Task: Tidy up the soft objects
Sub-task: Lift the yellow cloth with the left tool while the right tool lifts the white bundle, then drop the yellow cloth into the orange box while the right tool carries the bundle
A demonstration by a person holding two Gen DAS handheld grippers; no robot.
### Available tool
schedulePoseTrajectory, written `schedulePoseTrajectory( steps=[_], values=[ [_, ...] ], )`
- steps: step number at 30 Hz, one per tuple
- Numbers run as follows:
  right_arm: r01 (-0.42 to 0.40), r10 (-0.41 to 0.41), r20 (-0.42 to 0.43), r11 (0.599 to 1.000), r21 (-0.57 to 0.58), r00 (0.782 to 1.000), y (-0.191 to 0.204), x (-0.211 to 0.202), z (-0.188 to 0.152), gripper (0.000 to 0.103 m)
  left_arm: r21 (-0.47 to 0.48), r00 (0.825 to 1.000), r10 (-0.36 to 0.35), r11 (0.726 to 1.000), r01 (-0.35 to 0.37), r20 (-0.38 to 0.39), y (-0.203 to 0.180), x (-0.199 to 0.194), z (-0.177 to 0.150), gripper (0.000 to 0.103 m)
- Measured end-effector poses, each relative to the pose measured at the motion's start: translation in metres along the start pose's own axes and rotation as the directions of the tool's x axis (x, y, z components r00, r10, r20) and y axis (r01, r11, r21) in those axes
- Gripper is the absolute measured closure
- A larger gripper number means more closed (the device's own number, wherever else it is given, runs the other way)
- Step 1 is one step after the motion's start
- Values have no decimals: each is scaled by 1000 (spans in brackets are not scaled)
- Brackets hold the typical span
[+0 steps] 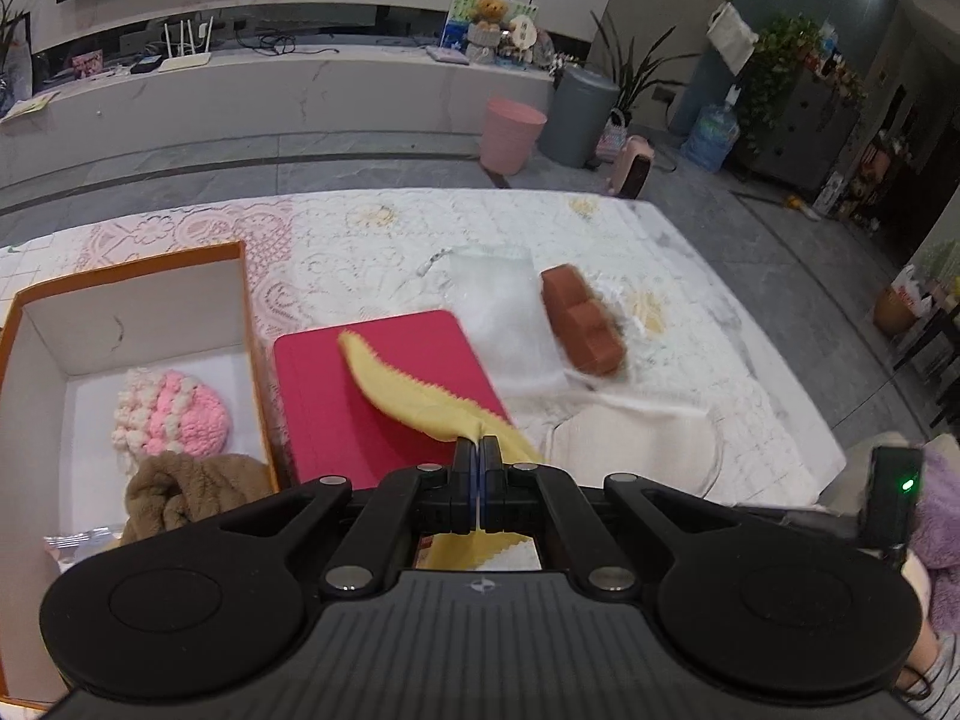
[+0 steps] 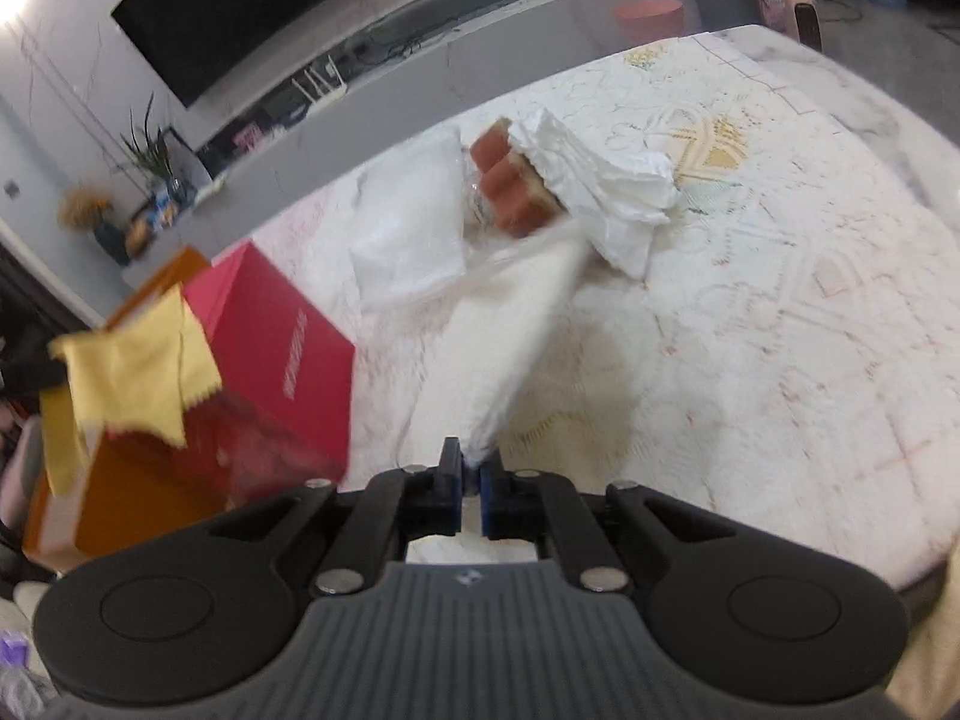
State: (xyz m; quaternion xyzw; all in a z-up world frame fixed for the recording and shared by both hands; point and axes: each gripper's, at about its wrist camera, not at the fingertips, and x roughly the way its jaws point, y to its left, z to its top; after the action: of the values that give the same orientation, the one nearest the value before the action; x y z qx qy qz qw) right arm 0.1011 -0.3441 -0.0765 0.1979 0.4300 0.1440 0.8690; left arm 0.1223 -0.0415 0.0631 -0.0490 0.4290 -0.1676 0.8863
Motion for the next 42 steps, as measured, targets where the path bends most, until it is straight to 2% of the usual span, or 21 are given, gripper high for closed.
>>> schedulePoseTrajectory(
  steps=[3,6,7,8,10,12,14,17,19,21,23,25,29,37,42],
  values=[
    [-8,9,-10,998,65,1000,-14,7,-3,96,16,1000,-1,1000,1,16,-2,3,3,103],
    [-72,78,-22,977,198,997,-29,23,-3,92,-4,999,-13,1000,13,29,1,7,8,103],
    [-101,109,-20,967,235,994,-34,28,-4,86,-18,999,-24,1000,25,28,3,9,8,103],
    [-124,132,-14,955,271,991,-39,34,-5,71,-29,999,-34,999,35,25,5,11,9,103],
    [-143,154,-5,932,332,988,-42,38,-8,59,-39,999,-42,998,42,18,8,14,8,103],
    [-172,187,-1,906,387,982,-43,44,-10,59,-34,999,-43,999,43,11,8,18,6,103],
    [-202,215,16,882,426,976,-45,49,-12,49,-29,999,-40,999,40,5,10,20,4,103],
    [-236,235,60,856,459,970,-51,54,-10,49,-33,999,-34,999,34,-6,14,25,2,103],
    [-241,230,84,841,483,970,-55,55,-10,51,-40,1000,-28,999,28,-9,17,26,1,103],
    [-229,206,103,834,502,973,-60,52,-11,57,-50,1000,-28,998,28,-9,20,25,0,103],
    [-195,162,108,844,500,981,-61,48,-11,75,-61,999,-34,998,34,-10,22,24,-1,103],
    [-176,134,120,855,488,984,-61,44,-11,94,-86,997,-70,994,69,-13,26,22,-1,103],
    [-193,147,134,866,462,980,-60,33,-6,99,-121,993,-115,986,112,-14,28,17,-5,103],
    [-270,214,210,917,294,954,-32,-10,14,100,-62,995,-102,993,101,-18,7,6,-11,103],
    [-313,260,272,934,175,927,-7,-39,25,100,-16,998,-68,998,68,1,-10,-2,-11,103]
  ],
)
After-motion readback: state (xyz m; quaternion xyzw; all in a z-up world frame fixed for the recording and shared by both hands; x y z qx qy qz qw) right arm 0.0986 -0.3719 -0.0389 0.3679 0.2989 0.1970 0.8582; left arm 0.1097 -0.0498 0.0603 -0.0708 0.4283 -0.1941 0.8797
